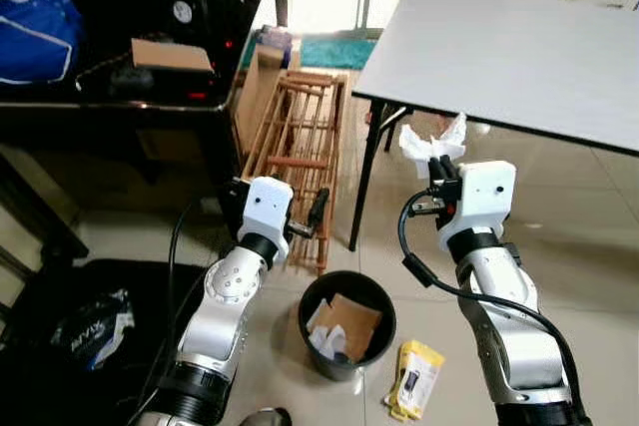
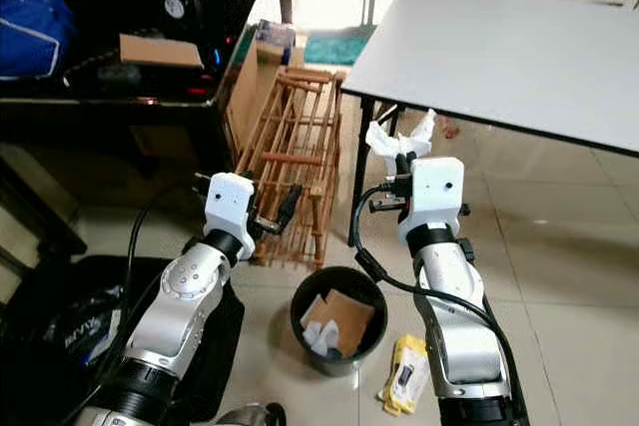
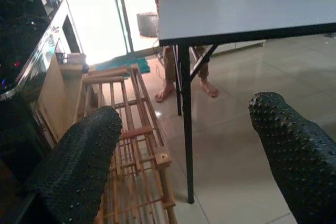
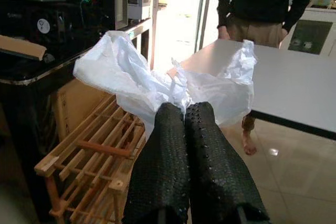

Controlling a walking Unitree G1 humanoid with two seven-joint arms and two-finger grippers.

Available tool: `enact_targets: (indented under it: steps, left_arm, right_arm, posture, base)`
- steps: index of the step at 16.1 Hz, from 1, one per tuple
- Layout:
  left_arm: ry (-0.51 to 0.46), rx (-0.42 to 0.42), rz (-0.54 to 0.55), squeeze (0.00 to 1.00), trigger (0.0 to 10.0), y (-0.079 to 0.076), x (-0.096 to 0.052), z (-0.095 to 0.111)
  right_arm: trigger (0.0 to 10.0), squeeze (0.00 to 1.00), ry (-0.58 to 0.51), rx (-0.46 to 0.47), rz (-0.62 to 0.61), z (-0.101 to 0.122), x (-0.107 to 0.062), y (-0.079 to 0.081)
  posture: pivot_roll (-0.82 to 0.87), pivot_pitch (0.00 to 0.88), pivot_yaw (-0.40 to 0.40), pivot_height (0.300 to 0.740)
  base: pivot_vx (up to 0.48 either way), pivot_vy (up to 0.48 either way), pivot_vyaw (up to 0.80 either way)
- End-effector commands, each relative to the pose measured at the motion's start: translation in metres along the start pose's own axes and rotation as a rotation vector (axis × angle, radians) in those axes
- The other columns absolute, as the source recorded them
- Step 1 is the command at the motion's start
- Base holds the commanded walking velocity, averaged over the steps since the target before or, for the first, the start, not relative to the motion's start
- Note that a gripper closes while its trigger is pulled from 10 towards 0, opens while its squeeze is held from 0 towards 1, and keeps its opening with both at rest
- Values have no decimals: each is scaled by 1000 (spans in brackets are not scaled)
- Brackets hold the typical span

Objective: Picking trash to rubbish bin

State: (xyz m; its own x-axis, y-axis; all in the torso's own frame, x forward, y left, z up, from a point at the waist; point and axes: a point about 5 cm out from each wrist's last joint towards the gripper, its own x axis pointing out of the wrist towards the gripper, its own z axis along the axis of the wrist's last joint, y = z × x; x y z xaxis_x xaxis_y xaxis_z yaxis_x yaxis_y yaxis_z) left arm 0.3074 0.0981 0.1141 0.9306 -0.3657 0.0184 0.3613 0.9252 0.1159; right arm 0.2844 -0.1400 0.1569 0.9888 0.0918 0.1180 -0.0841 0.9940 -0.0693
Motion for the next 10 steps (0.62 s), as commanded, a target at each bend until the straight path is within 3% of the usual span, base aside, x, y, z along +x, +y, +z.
enact_targets:
  steps: [1,6,10]
  left_arm:
    - [-1,13,-4,0,10000,-1,1,1]
    - [10,13,-1,0,10000,-2,1,0]
    - [1,3,4,0,10000,-2,0,0]
  right_arm:
    - [0,0,-9,-6,1,2,1,0]
    - [0,0,-6,-7,5,1,0,1]
    - [0,0,-5,-8,9,1,0,2]
  posture:
    - [-43,88,17,740]
    - [-45,90,16,740]
    - [-45,92,14,740]
  base:
    - [292,0,0]
    - [277,0,0]
    - [0,0,0]
